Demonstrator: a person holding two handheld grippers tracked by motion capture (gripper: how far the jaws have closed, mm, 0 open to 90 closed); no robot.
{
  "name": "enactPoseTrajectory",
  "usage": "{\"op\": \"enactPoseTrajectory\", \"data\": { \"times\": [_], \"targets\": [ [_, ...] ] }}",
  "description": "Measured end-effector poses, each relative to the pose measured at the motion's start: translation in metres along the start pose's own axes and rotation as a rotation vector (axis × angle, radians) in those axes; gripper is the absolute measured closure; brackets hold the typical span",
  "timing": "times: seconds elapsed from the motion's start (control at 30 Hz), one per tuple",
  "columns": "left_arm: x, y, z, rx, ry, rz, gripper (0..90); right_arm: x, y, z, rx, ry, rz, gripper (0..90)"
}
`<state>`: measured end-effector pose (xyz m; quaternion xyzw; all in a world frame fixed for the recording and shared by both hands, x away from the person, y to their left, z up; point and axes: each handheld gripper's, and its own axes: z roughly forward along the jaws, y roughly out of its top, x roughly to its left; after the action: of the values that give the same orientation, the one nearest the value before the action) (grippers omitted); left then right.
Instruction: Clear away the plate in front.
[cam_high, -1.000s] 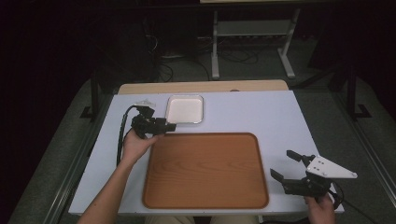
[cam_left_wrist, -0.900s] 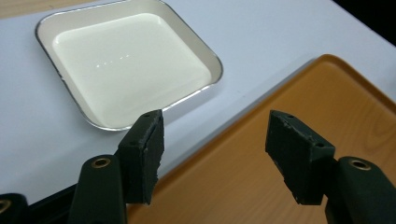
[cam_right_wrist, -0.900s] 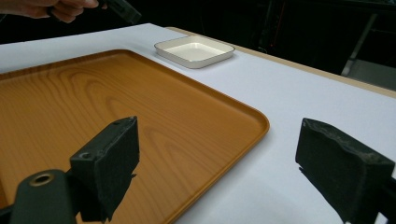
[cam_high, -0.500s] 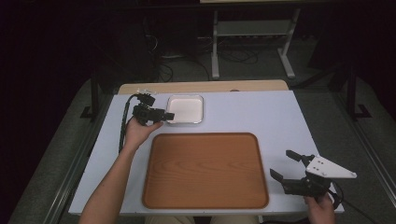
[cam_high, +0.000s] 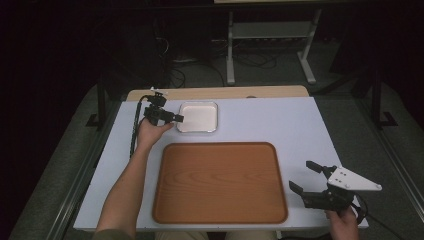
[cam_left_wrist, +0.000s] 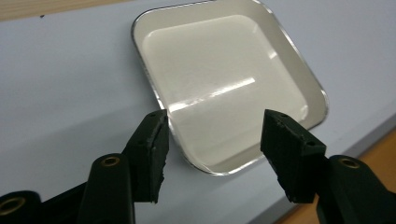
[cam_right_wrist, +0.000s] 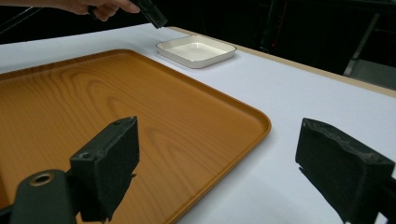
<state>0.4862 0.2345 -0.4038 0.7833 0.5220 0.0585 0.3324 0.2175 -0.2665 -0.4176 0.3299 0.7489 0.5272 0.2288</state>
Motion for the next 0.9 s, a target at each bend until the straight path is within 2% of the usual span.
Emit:
{"op": "enactPoseTrajectory", "data": {
  "times": [0.07,0.1,0.33,0.5,0.67,0.73,0.9],
  "targets": [
    [0.003,0.001,0.004,0.002,0.036,-0.002,43.8,0.0,0.0,0.0,0.002,0.0,-0.002,12.5],
    [0.004,0.002,0.005,-0.007,0.04,-0.014,45.4,0.0,0.0,0.001,0.004,0.001,-0.003,12.5],
    [0.014,0.0,0.021,0.011,0.034,-0.085,57.1,0.0,0.0,0.001,0.009,0.003,-0.007,12.5],
    [0.013,-0.002,0.029,0.038,0.066,-0.084,61.6,0.001,0.0,0.001,0.011,0.007,-0.012,12.5],
    [0.011,-0.002,0.032,0.026,0.094,-0.075,72.5,0.001,0.0,0.001,0.01,0.009,-0.013,12.5],
    [0.011,-0.002,0.033,0.023,0.089,-0.083,75.7,0.001,0.0,0.001,0.012,0.011,-0.014,12.5],
    [0.012,-0.004,0.039,0.048,0.096,-0.098,76.1,0.001,0.0,0.002,0.016,0.014,-0.016,12.5]
  ]
}}
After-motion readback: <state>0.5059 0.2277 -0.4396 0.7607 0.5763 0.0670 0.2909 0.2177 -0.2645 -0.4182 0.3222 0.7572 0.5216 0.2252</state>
